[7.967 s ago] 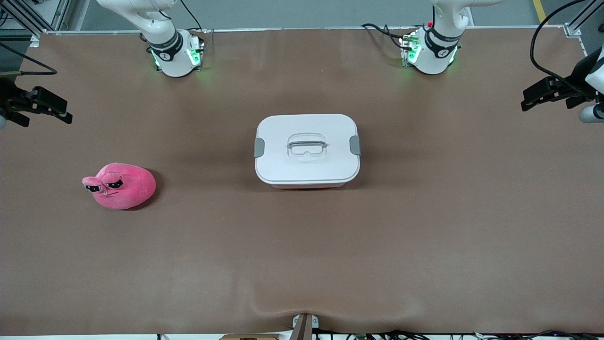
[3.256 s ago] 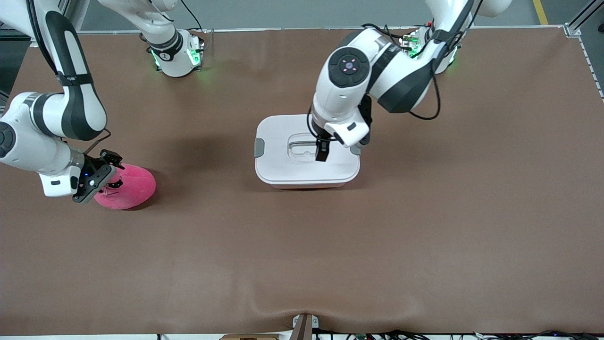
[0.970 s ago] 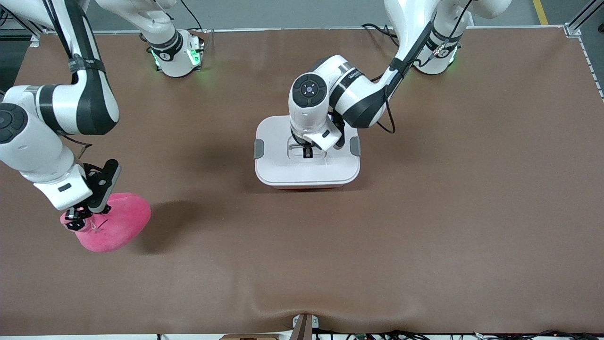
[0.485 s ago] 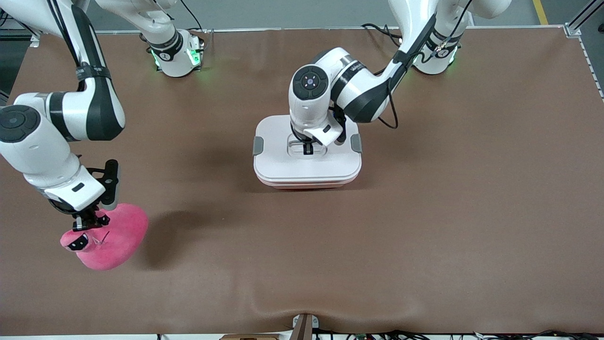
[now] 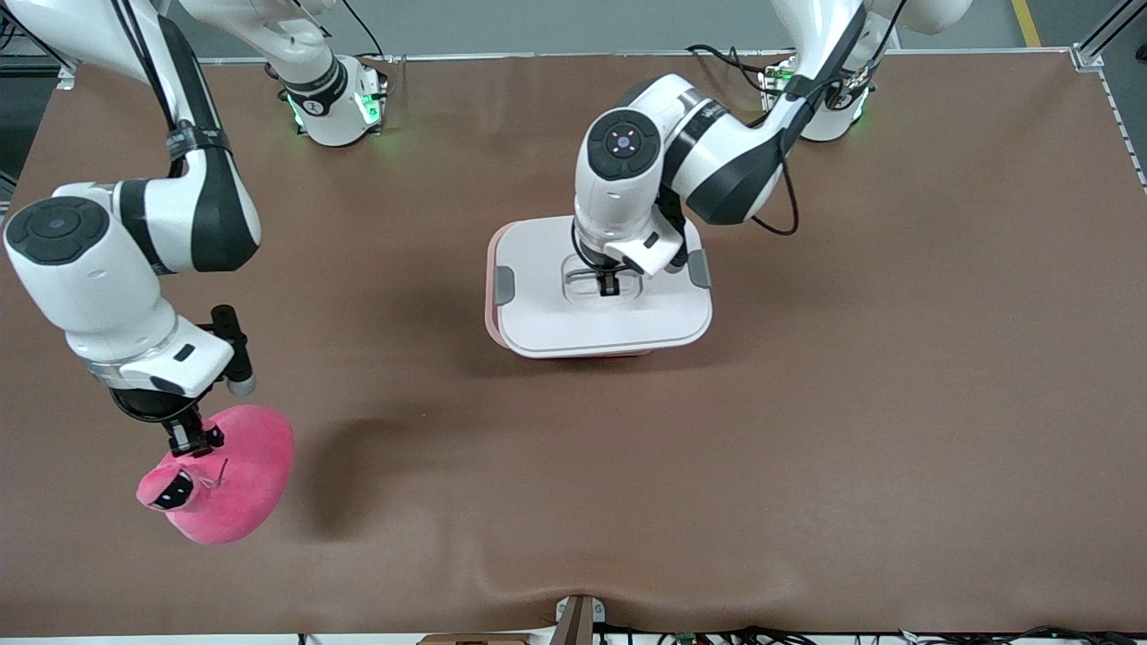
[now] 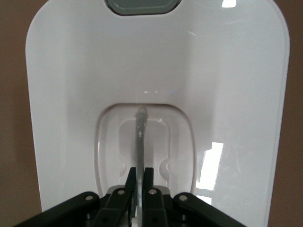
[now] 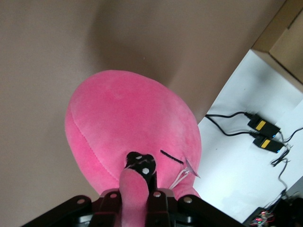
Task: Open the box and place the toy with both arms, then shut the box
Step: 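Lift the lid off with the left gripper while the right gripper lifts the toy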
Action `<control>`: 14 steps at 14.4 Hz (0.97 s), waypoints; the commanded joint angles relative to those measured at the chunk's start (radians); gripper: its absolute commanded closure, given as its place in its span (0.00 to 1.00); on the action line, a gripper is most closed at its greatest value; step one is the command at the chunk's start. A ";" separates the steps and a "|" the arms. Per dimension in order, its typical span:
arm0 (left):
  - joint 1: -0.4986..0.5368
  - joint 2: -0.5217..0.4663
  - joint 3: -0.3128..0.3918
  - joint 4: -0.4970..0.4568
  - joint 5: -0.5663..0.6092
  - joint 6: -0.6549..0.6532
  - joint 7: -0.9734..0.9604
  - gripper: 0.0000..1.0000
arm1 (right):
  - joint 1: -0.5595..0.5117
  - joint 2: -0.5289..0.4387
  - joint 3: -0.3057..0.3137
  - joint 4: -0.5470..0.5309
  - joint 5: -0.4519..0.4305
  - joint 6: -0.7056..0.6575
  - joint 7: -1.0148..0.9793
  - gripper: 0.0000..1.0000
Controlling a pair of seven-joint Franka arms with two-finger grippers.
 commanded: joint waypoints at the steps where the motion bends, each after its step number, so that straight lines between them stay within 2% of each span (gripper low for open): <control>1: 0.044 -0.052 -0.003 -0.011 0.042 -0.048 0.002 1.00 | 0.071 -0.030 -0.010 0.009 -0.041 -0.059 -0.016 1.00; 3: 0.069 -0.080 -0.003 -0.011 0.064 -0.068 0.003 1.00 | 0.136 -0.031 -0.013 0.011 -0.071 -0.116 0.027 1.00; 5: 0.102 -0.101 -0.005 -0.014 0.066 -0.087 0.046 1.00 | 0.234 -0.048 -0.010 0.014 -0.220 -0.197 0.146 1.00; 7: 0.138 -0.124 -0.005 -0.018 0.066 -0.120 0.122 1.00 | 0.320 -0.057 -0.007 0.017 -0.311 -0.310 0.289 1.00; 9: 0.185 -0.158 -0.008 -0.038 0.066 -0.137 0.199 1.00 | 0.385 -0.061 -0.005 0.017 -0.323 -0.383 0.332 1.00; 14: 0.326 -0.254 -0.013 -0.129 0.064 -0.139 0.392 1.00 | 0.554 -0.061 -0.005 0.017 -0.362 -0.435 0.346 1.00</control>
